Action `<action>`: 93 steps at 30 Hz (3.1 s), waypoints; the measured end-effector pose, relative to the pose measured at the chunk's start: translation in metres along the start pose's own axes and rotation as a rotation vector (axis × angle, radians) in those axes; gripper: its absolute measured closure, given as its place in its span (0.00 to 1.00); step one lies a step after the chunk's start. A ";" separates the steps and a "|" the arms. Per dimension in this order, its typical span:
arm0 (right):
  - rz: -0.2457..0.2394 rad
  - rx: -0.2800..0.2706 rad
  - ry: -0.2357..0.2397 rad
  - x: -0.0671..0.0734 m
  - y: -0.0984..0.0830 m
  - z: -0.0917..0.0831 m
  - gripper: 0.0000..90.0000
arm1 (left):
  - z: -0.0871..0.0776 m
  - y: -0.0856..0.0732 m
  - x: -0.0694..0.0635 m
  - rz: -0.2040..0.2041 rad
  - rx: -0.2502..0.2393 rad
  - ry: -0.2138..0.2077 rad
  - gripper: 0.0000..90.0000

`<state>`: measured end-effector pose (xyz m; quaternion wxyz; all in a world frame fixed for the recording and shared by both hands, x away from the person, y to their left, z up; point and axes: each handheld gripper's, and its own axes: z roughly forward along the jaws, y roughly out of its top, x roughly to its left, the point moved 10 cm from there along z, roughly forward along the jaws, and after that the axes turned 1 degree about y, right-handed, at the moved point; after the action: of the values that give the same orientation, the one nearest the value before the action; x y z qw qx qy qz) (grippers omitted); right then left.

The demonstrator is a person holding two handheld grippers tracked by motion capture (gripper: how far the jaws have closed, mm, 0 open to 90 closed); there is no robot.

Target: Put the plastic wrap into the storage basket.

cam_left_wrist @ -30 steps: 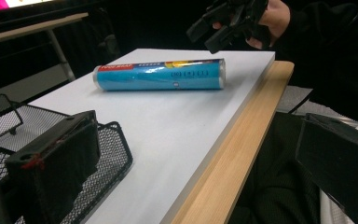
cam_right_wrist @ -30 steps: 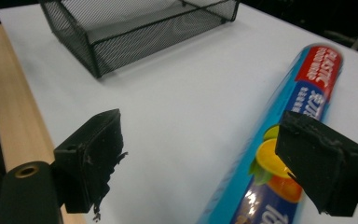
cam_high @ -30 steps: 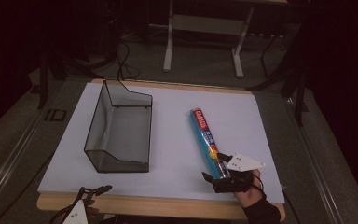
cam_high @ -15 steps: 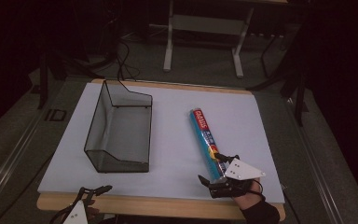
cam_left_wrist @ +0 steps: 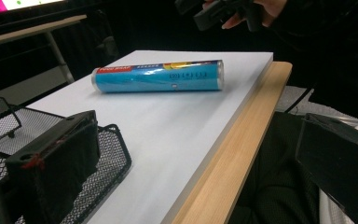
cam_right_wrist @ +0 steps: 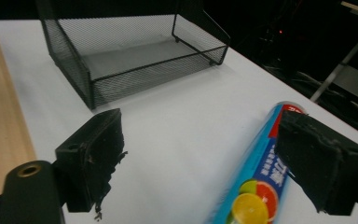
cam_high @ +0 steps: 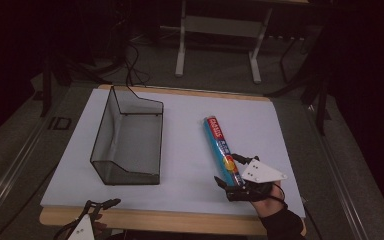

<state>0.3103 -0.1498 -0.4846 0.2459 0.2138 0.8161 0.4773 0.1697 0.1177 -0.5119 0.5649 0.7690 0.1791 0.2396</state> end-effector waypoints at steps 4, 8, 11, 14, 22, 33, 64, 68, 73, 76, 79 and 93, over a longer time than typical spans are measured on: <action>0.012 -0.005 -0.017 -0.011 0.010 0.005 0.17 | 0.000 0.000 0.000 0.001 0.000 0.001 0.00; 0.038 -0.007 -0.060 -0.021 0.019 0.009 0.14 | 0.000 0.000 0.000 0.003 0.000 0.001 0.00; 0.059 0.003 -0.075 -0.027 0.024 0.013 0.12 | 0.000 0.000 0.000 0.004 0.000 0.000 0.00; 0.080 0.017 -0.075 -0.034 0.027 0.018 0.12 | 0.000 0.000 0.000 0.003 0.001 0.000 0.00; 0.115 0.091 -0.099 -0.055 0.029 0.035 0.10 | -0.001 0.000 0.000 0.005 -0.001 0.003 0.00; 0.241 0.173 -0.079 -0.075 0.020 0.058 0.10 | -0.001 0.001 0.000 0.007 -0.004 0.003 0.00; 0.440 0.563 -0.179 -0.102 -0.059 0.114 0.20 | 0.000 0.000 0.000 0.004 -0.001 0.001 0.00; 0.474 0.611 -0.189 -0.104 -0.069 0.118 0.21 | 0.000 0.000 0.000 0.004 -0.001 0.000 0.00; 0.517 0.670 -0.168 -0.100 -0.079 0.123 0.22 | 0.000 0.000 0.000 0.004 0.000 0.001 0.00; 0.536 0.724 -0.175 -0.097 -0.085 0.124 0.23 | 0.000 0.000 0.000 0.004 -0.001 0.001 0.00; 0.582 0.781 -0.158 -0.092 -0.089 0.124 0.25 | 0.000 0.000 0.000 0.006 0.002 0.003 0.00; 0.548 0.834 -0.162 -0.076 -0.097 0.136 0.31 | 0.000 -0.001 0.000 0.010 0.008 0.005 0.00</action>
<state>0.4411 -0.1462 -0.6136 0.0677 0.5367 0.8294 0.1393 0.1699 0.1178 -0.5130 0.5602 0.7716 0.1774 0.2436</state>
